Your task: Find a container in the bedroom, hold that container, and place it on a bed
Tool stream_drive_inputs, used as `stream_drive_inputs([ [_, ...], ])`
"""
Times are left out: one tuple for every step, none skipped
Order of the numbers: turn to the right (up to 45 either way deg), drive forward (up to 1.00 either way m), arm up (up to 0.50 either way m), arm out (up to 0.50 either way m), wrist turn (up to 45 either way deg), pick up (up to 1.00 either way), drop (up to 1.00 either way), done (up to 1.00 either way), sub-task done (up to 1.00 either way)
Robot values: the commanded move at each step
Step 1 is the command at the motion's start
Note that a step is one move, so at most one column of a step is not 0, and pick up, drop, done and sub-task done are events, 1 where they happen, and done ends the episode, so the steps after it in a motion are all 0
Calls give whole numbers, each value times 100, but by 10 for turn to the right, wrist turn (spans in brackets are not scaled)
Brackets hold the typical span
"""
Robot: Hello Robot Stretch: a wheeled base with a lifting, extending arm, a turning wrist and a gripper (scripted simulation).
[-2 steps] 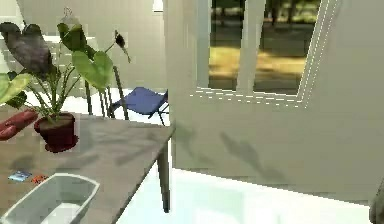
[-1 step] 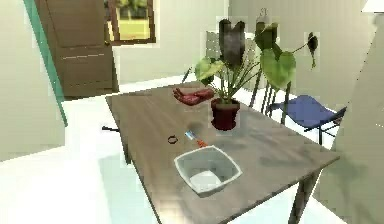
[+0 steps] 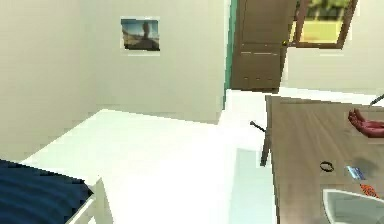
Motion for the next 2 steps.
stream_drive_inputs([
  [-360,0,0,0,0,0,0,0,0],
  [0,0,50,0,0,0,0,0,0],
])
